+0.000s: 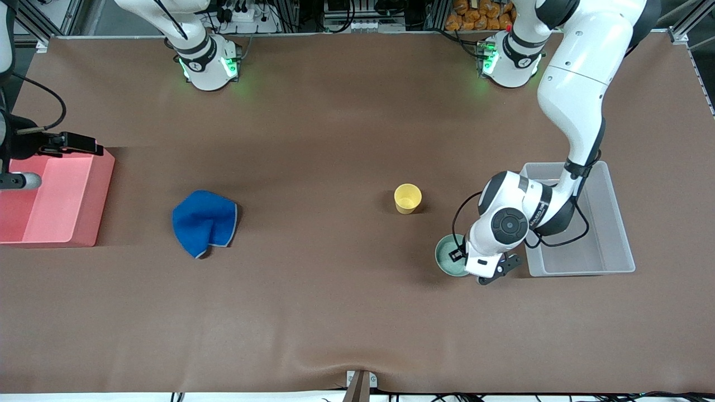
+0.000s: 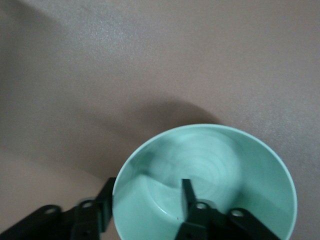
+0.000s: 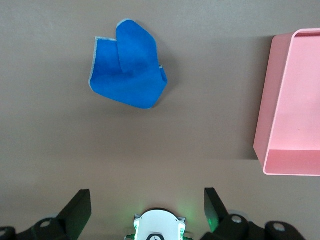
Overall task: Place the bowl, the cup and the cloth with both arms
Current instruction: 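Reach the left gripper down to the green bowl rim and grasp it, then lift the green bowl into the clear bin while the right gripper reaches out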
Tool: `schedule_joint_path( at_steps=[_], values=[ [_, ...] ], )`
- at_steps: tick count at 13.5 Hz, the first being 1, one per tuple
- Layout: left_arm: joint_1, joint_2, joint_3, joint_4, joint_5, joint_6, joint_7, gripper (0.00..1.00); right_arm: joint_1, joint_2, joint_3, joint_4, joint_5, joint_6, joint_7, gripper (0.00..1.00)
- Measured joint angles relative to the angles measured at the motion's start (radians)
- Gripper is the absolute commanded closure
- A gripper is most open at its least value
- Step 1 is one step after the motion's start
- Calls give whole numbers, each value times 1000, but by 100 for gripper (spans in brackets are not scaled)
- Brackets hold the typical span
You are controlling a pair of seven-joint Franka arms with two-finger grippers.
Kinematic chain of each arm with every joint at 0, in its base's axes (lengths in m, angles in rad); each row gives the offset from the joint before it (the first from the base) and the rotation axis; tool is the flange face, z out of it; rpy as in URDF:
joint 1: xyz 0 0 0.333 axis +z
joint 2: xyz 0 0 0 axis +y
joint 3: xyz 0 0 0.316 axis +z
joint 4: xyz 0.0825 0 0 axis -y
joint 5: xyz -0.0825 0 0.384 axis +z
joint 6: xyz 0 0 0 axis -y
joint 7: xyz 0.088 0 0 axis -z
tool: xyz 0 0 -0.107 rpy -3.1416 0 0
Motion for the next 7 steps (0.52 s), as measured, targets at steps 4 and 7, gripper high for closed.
schedule_joint_path(
  at_steps=[4,7],
  values=[
    [3,-2,1,11,0,1,-3,100,5,0,2,-17,5,12,17,0],
    [8,-44,1,18,0,-13,-4,100,14,0,9,-53,7,39,26,0]
  ],
)
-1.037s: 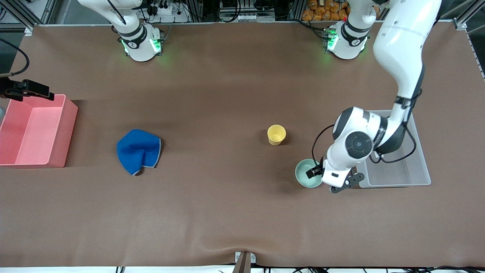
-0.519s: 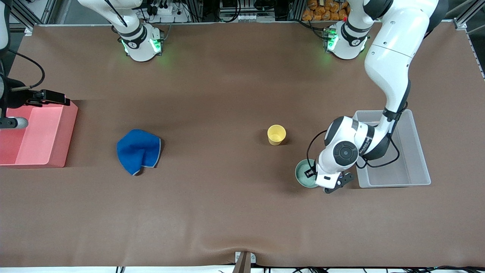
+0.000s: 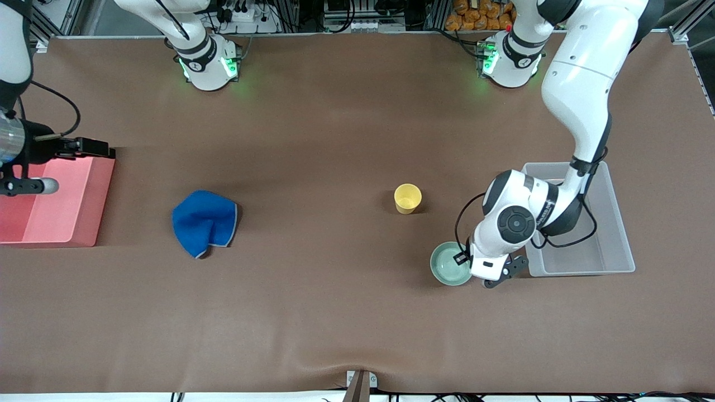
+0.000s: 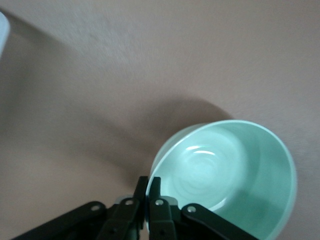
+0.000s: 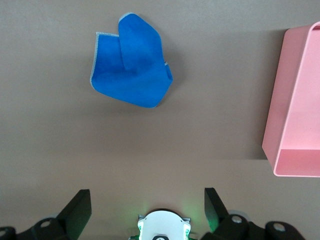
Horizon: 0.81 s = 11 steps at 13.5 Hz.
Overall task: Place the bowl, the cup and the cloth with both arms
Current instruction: 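Lift the green bowl into the clear bin while the right gripper reaches out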
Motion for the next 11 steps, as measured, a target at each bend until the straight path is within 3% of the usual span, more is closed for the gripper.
schedule_joint_path(
  at_steps=[5,11],
  values=[
    [69,-168,3,-45,7,-50,46,100,6,1,4,-48,4,51,23,0],
    [261,-361,5,-243,7,-127,401,100,11,7,5,-107,10,136,43,0]
  ],
)
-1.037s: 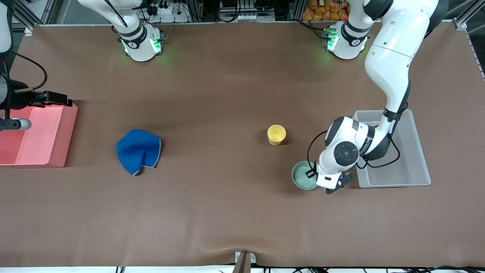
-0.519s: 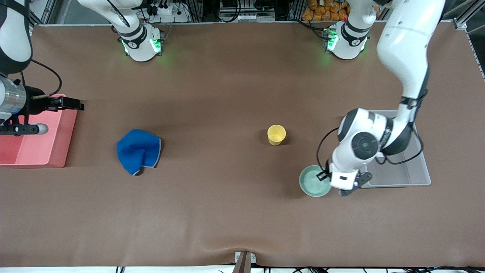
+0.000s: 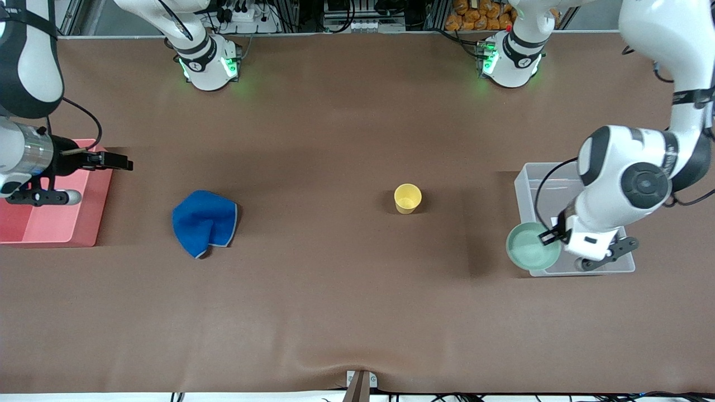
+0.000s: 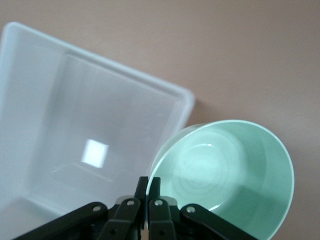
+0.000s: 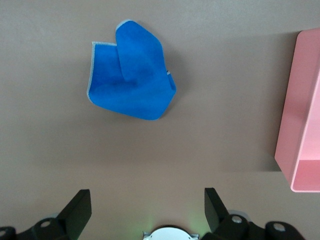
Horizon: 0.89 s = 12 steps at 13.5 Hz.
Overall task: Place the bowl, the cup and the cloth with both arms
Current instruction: 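Lift the green bowl into the clear bin while the right gripper reaches out, then release the green bowl in the clear bin with the left gripper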
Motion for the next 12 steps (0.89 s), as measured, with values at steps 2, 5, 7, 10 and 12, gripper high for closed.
schedule_joint_path(
  at_steps=[2,5,7,10,12],
  values=[
    [59,-49,0,-73,0,0,140,100,0,13,-1,-16,6,23,6,0],
    [143,-107,-1,-160,0,-1,333,100,-8,30,-9,-52,19,76,12,0],
    [201,-121,-1,-202,-24,0,467,100,-14,35,-11,-83,24,104,12,0],
    [240,-121,0,-284,-116,45,608,100,-14,36,-12,-117,25,133,12,0],
    [239,-120,-5,-352,-119,107,614,100,-14,36,-11,-129,26,137,12,0]
  ],
)
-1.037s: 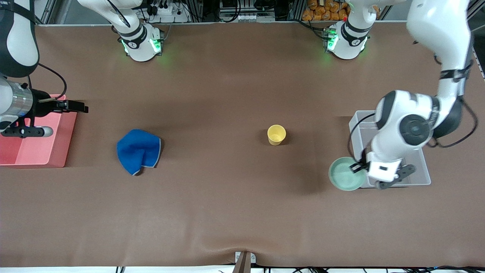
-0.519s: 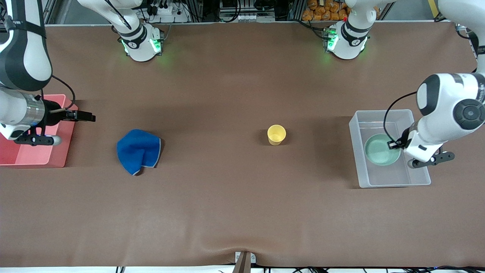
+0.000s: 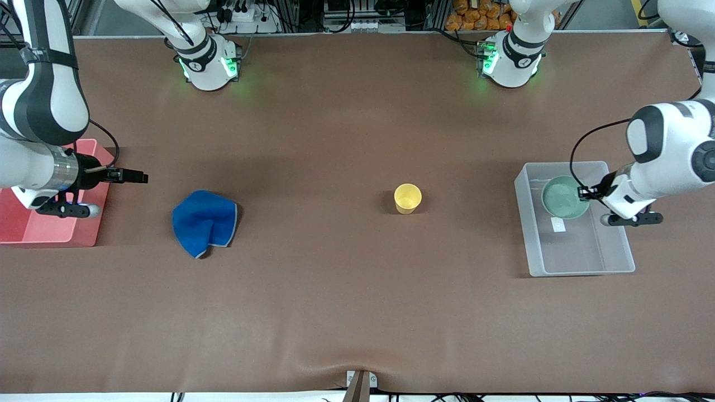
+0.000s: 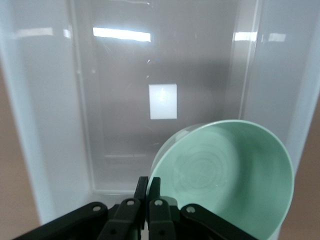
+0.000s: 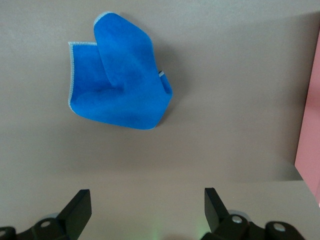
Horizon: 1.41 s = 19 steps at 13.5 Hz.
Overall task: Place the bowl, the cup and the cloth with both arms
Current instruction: 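Release the green bowl in the clear bin with the left gripper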
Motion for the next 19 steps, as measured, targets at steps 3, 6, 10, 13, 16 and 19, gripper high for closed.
schedule_joint_path(
  at_steps=[3,6,10,13,16,19],
  values=[
    [-2,7,-4,-70,0,85,5,100,1,0,1,-16,0,18,0,0],
    [-2,38,-3,-84,0,122,12,82,7,0,5,-26,3,33,0,0],
    [-2,62,-4,-83,0,137,13,0,31,-1,9,-25,14,39,0,0],
    [-2,42,-4,-69,0,136,13,0,31,-3,8,-25,16,48,0,0],
    [-4,-35,-12,-30,-1,81,13,0,31,-1,9,-26,16,73,0,0],
    [-7,-99,-112,64,-20,-11,-98,0,31,6,9,-27,20,81,0,0]
  ],
)
